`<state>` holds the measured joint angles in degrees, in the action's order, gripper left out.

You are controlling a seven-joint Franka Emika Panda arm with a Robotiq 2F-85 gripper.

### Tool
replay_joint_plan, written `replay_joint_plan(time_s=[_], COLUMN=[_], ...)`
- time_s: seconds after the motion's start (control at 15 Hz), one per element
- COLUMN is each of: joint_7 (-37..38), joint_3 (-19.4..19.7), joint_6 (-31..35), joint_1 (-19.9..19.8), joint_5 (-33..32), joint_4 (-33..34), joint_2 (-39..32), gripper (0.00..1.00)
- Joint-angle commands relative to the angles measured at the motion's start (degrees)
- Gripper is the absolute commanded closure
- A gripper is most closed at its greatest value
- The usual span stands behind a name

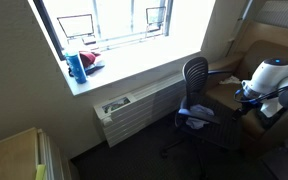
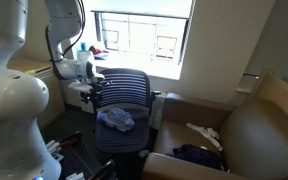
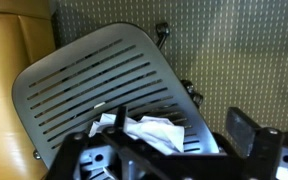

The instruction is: Move the blue shirt to the sofa chair

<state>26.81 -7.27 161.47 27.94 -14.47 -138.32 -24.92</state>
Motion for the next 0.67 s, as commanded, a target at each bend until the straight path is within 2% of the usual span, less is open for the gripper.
replay_joint_plan(time_s=[0.0,0.13,0.27,0.33,0.4,0.47,0.6], joint_7=[9.0,10.7,9.6,9.1,9.1,5.2,4.2], joint_3=[9.5,17.8,23.1,24.0,22.9,21.9,21.9], joint_6=[14.8,23.1,26.9,26.6,23.5,24.8,25.0], joint_1=[9.0,18.1,24.3,25.8,25.5,24.9,26.1], joint_5=[-0.2,4.8,14.2,19.2,23.1,23.1,26.1], joint_4=[6.9,11.5,17.7,21.2,22.5,17.3,19.5], joint_2=[-12.5,-19.4,-27.3,-31.2,-31.7,-27.1,-30.0], gripper=[0.00,0.00,0.00,0.00,0.00,0.00,0.00])
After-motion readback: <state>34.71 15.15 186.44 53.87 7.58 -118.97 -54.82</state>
